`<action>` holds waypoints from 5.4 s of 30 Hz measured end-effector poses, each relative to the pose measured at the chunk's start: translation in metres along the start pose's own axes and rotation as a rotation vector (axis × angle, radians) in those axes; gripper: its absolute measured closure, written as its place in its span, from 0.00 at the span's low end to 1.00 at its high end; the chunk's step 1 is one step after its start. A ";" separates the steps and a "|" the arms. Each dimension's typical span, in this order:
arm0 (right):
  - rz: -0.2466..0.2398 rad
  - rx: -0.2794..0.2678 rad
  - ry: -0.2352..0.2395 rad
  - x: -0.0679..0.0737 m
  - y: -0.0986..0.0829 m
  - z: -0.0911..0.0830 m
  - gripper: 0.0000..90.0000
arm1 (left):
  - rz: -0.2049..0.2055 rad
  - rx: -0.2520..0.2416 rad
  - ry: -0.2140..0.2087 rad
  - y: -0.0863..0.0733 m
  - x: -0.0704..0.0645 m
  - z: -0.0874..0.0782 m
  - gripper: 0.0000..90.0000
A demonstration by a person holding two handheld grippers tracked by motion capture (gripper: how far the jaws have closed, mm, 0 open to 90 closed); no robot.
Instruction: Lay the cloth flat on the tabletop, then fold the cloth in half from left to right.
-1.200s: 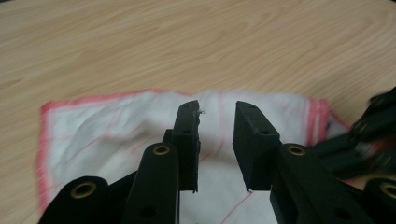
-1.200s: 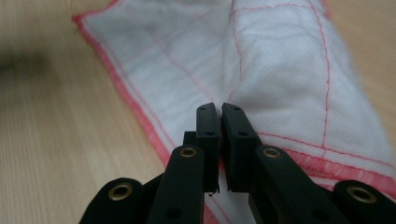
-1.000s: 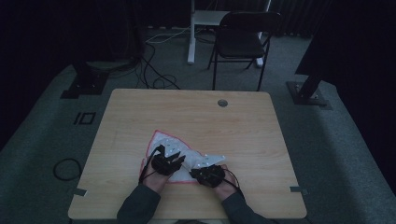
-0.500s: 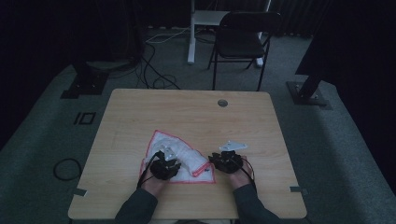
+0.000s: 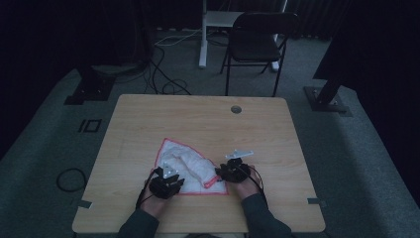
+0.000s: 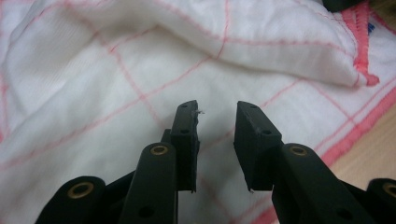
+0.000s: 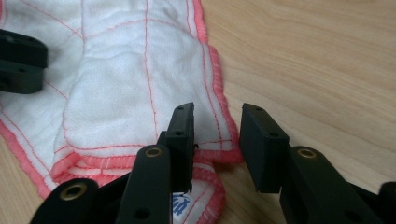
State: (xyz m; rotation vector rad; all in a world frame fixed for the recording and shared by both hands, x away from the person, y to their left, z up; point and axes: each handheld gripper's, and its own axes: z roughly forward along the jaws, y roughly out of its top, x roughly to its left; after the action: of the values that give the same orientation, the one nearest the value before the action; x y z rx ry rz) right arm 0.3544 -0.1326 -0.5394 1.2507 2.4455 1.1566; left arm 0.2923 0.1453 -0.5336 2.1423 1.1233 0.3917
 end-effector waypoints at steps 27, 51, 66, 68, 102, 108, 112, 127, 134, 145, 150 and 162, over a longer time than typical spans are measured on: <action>-0.094 0.002 -0.200 -0.039 0.042 -0.008 0.96 | 0.026 0.000 -0.038 -0.008 -0.008 -0.005 0.78; -0.074 -0.037 -0.260 -0.062 0.058 -0.022 0.80 | 0.103 -0.010 -0.180 -0.005 -0.040 0.004 0.77; -0.074 -0.073 -0.210 -0.037 0.010 -0.045 0.70 | 0.078 -0.066 -0.161 0.001 -0.034 -0.001 0.70; -0.074 -0.066 -0.202 -0.035 0.003 -0.047 0.69 | 0.069 -0.084 -0.148 0.005 -0.029 -0.004 0.69; -0.047 -0.113 -0.220 -0.023 -0.032 -0.066 0.66 | -0.141 -0.241 0.039 0.006 0.059 -0.052 0.67; -0.044 -0.112 -0.220 -0.023 -0.033 -0.066 0.65 | -0.177 -0.221 0.058 0.000 0.067 -0.043 0.67; -0.045 -0.109 -0.218 -0.022 -0.033 -0.065 0.65 | -0.199 -0.207 0.065 -0.003 0.072 -0.034 0.66; -0.035 -0.086 -0.208 -0.025 -0.036 -0.063 0.65 | -0.182 -0.139 0.096 0.005 0.060 0.006 0.64; -0.044 -0.095 -0.205 -0.024 -0.037 -0.065 0.65 | -0.165 -0.101 0.110 0.006 0.057 0.016 0.64; -0.081 -0.077 -0.227 -0.020 -0.037 -0.061 0.64 | -0.123 -0.081 0.164 0.009 0.044 0.019 0.69; -0.080 -0.074 -0.225 -0.020 -0.037 -0.060 0.65 | -0.152 -0.071 0.145 0.011 0.041 0.019 0.83; -0.062 -0.084 -0.224 -0.023 -0.038 -0.064 0.65 | -0.211 -0.068 0.118 0.006 0.047 0.012 0.97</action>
State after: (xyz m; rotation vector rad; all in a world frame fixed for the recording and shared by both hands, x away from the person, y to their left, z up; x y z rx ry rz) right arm 0.3163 -0.1991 -0.5266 1.2011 2.2339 1.0307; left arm 0.3295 0.1759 -0.5405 1.9394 1.3685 0.4562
